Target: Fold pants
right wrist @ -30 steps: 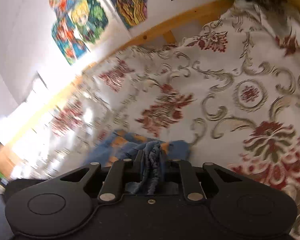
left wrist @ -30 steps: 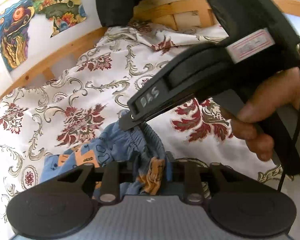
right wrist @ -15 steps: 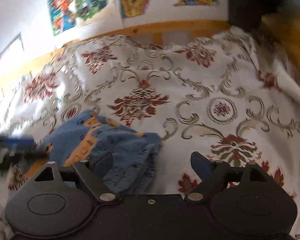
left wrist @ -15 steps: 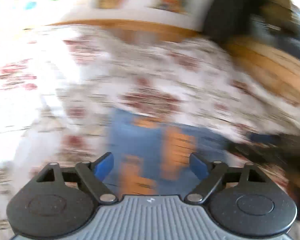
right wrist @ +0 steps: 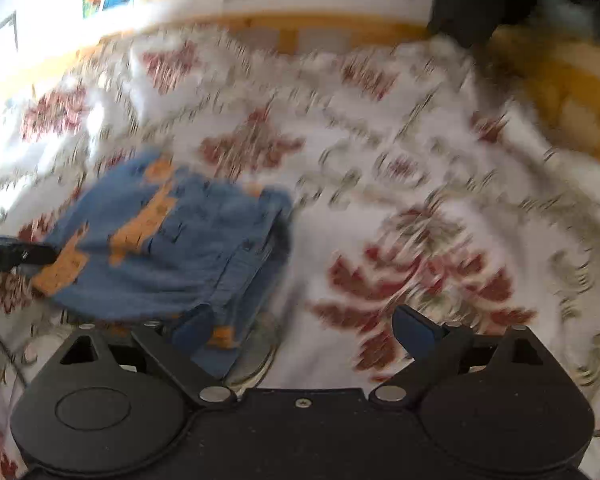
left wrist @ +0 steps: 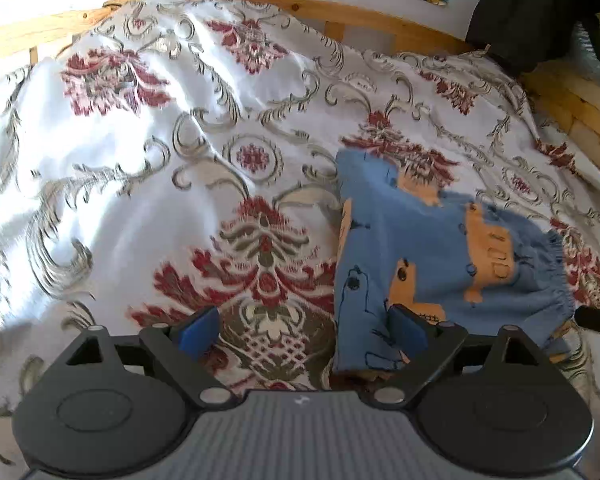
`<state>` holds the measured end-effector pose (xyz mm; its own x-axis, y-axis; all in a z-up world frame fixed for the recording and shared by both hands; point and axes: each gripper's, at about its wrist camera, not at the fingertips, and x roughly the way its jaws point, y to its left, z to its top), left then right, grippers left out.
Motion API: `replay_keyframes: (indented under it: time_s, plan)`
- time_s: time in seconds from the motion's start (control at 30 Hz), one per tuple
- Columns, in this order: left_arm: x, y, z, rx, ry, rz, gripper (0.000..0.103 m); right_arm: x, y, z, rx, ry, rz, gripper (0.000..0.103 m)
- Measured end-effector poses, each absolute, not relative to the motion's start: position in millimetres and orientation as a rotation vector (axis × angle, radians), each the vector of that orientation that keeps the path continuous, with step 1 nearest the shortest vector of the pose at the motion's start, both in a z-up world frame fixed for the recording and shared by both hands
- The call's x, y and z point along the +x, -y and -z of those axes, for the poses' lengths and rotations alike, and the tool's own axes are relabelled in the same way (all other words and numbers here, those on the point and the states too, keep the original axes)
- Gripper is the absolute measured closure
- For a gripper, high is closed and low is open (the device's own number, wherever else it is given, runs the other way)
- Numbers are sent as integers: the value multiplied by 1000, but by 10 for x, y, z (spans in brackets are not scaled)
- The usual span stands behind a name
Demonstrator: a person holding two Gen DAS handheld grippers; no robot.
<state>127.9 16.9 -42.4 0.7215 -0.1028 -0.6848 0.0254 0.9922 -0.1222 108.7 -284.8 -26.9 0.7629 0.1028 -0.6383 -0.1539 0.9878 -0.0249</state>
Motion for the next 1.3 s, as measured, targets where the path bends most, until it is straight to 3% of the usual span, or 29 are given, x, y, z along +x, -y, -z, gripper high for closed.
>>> replay_keyframes:
  time_s: [0.07,0.13,0.2,0.3,0.33,0.63,0.73,0.77,0.93,1.17,1.23,1.3]
  plan:
    - [1341,-179,289,-105,-700,91,9,1029,2827,184,-94,-568,-134,10]
    - [1406,-156,130,-96,-616,148,9,1068,2729,143,-124,-474,-195,23]
    - [1548,-78,29,-95,-571,212,8,1168,2610,148,-142,-406,-306,49]
    - [1864,56,-17,-155,-555,344,8,1405,2460,256,-136,-422,-426,69]
    - [1988,94,8,-172,-565,379,8,1469,2449,302,-119,-443,-434,70]
    - [2512,96,728,-107,-726,306,12,1616,2570,553,-96,-516,-384,68]
    - [2452,-32,663,-141,-714,268,11,1599,2652,517,-78,-510,-346,63]
    - [2412,-52,608,-140,-707,245,10,1555,2642,484,-99,-489,-318,56]
    - [1994,-64,396,-93,-658,275,6,1362,2460,331,-120,-459,-435,55]
    - [1590,-48,661,6,-750,222,4,1228,2200,504,-303,-672,-461,54]
    - [1535,-65,630,6,-763,204,2,1166,2208,434,-344,-703,-453,48]
    - [1506,-69,595,12,-781,194,1,1126,2261,369,-331,-743,-436,27]
